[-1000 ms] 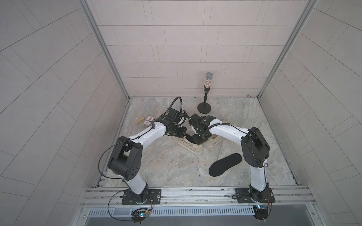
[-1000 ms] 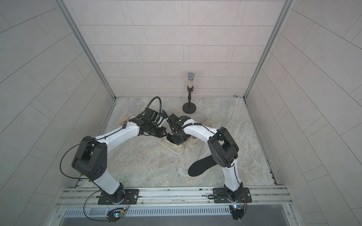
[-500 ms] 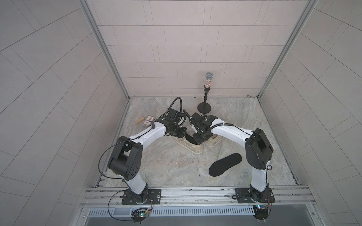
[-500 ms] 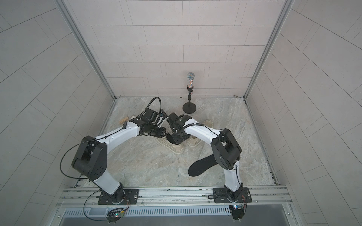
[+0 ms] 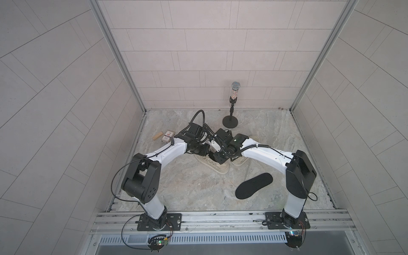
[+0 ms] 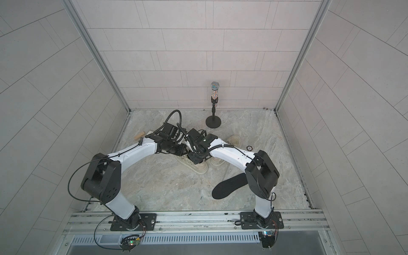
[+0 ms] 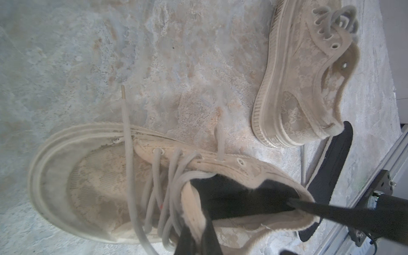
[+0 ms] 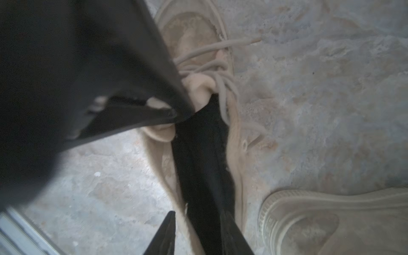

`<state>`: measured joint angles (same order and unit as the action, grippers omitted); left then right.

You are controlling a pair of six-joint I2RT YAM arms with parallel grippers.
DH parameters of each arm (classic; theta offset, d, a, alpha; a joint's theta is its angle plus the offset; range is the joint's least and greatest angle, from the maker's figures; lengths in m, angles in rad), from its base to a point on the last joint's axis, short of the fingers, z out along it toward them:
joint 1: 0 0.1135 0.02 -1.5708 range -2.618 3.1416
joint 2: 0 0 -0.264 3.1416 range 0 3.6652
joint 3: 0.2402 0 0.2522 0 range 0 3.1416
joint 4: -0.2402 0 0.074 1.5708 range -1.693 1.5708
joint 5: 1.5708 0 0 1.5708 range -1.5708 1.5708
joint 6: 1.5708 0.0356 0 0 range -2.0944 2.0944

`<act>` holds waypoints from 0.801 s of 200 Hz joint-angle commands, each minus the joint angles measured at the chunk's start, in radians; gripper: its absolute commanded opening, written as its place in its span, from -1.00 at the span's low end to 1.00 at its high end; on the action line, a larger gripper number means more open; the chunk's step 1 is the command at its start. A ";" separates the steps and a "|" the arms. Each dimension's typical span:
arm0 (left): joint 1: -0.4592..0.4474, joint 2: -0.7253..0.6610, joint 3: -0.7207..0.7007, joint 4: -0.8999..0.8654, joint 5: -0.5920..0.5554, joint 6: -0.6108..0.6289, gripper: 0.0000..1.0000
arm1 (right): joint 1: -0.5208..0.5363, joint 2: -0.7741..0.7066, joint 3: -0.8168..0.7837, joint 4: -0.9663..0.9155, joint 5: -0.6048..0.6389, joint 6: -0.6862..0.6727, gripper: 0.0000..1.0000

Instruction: Insert the insole into the shoe

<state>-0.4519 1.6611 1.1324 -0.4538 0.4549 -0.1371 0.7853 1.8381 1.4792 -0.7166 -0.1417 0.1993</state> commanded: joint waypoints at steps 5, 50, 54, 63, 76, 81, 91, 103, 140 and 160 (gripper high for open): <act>-0.005 -0.016 -0.020 0.050 0.022 0.003 -1.00 | 0.010 0.061 0.024 0.010 -0.021 -0.037 -0.27; -0.005 -0.039 -0.045 0.067 0.017 -0.009 -1.00 | -0.004 0.113 -0.043 0.029 -0.034 -0.024 -0.07; -0.005 -0.040 -0.046 0.069 0.021 -0.011 -1.00 | -0.004 0.114 -0.058 0.034 -0.030 -0.019 -0.07; -0.004 -0.043 -0.049 0.077 0.027 -0.022 -1.00 | -0.004 0.116 -0.099 0.049 -0.024 -0.007 -0.03; 0.001 -0.049 -0.058 0.095 0.052 -0.045 -1.00 | -0.004 0.118 -0.158 0.078 -0.027 0.017 0.02; 0.005 -0.050 -0.065 0.108 0.065 -0.058 -1.00 | -0.004 0.120 -0.180 0.089 -0.035 0.025 0.03; 0.016 -0.056 -0.083 0.142 0.099 -0.097 -1.00 | -0.004 0.123 -0.211 0.103 -0.055 0.043 0.05; 0.044 -0.056 -0.121 0.215 0.161 -0.172 -1.00 | -0.004 0.124 -0.237 0.113 -0.097 0.063 0.06; 0.114 -0.014 -0.249 0.529 0.328 -0.436 -1.00 | 0.000 0.084 -0.252 0.135 -0.360 0.183 0.05; 0.112 0.001 -0.256 0.536 0.324 -0.430 -1.00 | -0.020 0.058 -0.230 0.149 -0.489 0.262 0.05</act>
<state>-0.3466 1.6375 0.8886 -0.0727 0.7349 -0.4736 0.7658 1.8751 1.2900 -0.4606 -0.3714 0.3347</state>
